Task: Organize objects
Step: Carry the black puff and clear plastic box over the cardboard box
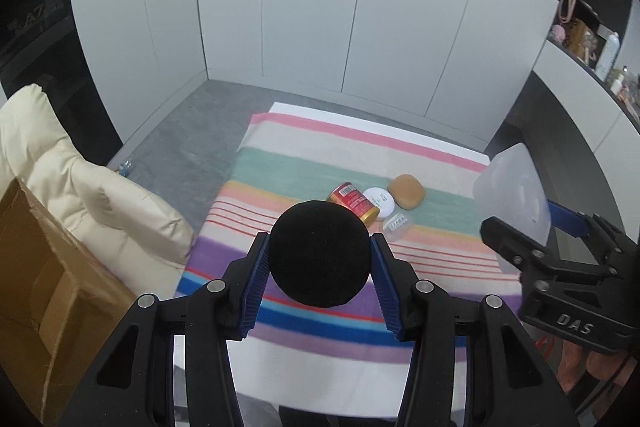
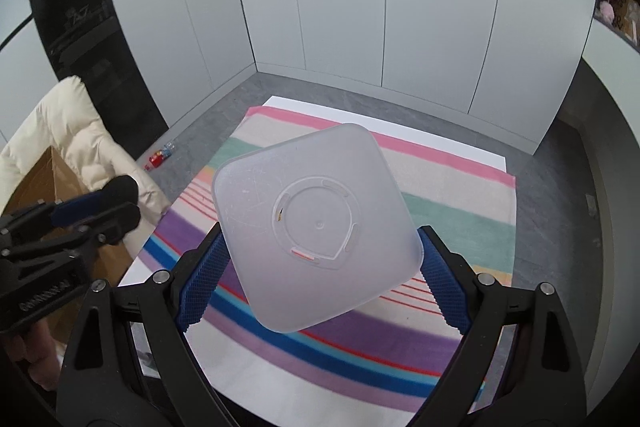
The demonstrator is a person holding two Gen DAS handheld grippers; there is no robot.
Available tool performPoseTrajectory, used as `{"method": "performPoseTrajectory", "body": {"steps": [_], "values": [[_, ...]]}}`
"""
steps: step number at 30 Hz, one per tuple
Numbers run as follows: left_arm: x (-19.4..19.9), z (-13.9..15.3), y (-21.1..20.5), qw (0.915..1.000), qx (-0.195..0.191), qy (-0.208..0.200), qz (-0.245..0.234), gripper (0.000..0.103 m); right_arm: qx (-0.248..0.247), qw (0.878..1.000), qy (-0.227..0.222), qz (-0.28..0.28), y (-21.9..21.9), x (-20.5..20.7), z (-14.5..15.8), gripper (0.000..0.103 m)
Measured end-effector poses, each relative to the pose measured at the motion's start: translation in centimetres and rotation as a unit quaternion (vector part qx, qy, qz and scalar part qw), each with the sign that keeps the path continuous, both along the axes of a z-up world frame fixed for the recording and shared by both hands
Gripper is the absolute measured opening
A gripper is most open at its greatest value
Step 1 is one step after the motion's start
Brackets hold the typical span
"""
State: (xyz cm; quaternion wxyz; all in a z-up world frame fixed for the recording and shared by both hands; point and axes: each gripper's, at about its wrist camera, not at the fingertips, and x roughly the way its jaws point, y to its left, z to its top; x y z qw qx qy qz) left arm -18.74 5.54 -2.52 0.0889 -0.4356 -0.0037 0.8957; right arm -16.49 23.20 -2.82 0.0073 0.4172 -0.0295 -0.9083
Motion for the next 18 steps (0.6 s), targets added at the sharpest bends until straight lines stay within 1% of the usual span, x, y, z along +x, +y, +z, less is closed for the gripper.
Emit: {"method": "performPoseTrajectory", "body": {"steps": [4,8,11,13,16,18], "values": [[2.1,1.7,-1.8,0.9997,-0.005,0.022,0.001,0.05,0.007,1.0,0.002,0.015,-1.8,1.3,0.9,0.093],[3.9,2.7,-3.7,0.9995,0.002,0.03,0.013,0.05,0.007,0.999,0.012,0.03,-4.0,2.3,2.0,0.093],[5.1,3.2,-5.2,0.999,0.003,0.039,0.022,0.05,0.001,0.999,0.021,0.041,-5.3,2.5,2.8,0.093],[5.9,3.4,-6.4,0.9985,0.013,0.045,0.027,0.05,-0.007,0.998,0.031,0.046,-6.3,2.6,3.4,0.093],[6.6,3.3,-8.1,0.9981,0.006,0.049,0.037,0.05,-0.011,0.997,0.046,0.057,-8.0,2.9,4.2,0.093],[6.9,3.2,-9.4,0.9977,0.013,0.047,0.048,0.05,-0.01,0.996,0.052,0.068,-9.2,2.9,4.7,0.093]]}}
